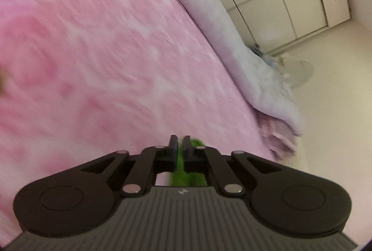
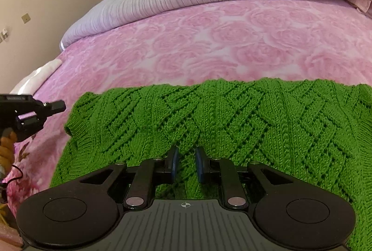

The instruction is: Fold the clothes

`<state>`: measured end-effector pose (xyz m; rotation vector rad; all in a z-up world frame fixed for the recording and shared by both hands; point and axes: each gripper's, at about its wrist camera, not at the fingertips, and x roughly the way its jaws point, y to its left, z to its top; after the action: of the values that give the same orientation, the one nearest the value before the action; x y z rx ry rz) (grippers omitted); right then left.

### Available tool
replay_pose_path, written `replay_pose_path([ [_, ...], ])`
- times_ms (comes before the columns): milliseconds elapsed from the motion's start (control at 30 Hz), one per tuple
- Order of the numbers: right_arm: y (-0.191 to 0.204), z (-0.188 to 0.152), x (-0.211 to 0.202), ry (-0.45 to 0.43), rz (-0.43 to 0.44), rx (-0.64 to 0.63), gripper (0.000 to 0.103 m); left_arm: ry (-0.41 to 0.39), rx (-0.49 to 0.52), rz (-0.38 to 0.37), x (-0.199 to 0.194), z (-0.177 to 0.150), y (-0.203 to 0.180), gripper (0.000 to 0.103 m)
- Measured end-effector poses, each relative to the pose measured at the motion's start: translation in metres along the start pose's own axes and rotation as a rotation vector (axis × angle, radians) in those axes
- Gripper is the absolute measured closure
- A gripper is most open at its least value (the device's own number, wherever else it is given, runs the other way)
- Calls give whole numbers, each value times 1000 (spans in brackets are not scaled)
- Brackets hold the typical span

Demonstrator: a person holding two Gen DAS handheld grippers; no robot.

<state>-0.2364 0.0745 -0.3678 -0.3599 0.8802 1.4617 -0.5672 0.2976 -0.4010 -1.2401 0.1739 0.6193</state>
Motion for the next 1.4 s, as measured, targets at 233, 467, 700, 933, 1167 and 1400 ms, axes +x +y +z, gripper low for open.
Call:
replay_pose_path([
  [233, -10, 4, -7, 0, 38, 52, 86, 42, -268, -109, 28, -19, 16, 97],
  [467, -25, 10, -15, -11, 60, 113, 86, 61, -272, -67, 41, -28, 13, 83],
  [700, -30, 9, -17, -15, 75, 118, 86, 37, -205, -77, 32, -31, 2, 91],
  [933, -20, 18, -26, -68, -104, 25, 86, 26, -256, -76, 21, -40, 12, 85],
  [1167, -15, 11, -11, -19, -309, -99, 86, -64, 184, 57, 17, -47, -55, 99],
  [1400, -9, 14, -5, 16, -342, -135, 85, -40, 399, 249, 29, -71, -63, 98],
])
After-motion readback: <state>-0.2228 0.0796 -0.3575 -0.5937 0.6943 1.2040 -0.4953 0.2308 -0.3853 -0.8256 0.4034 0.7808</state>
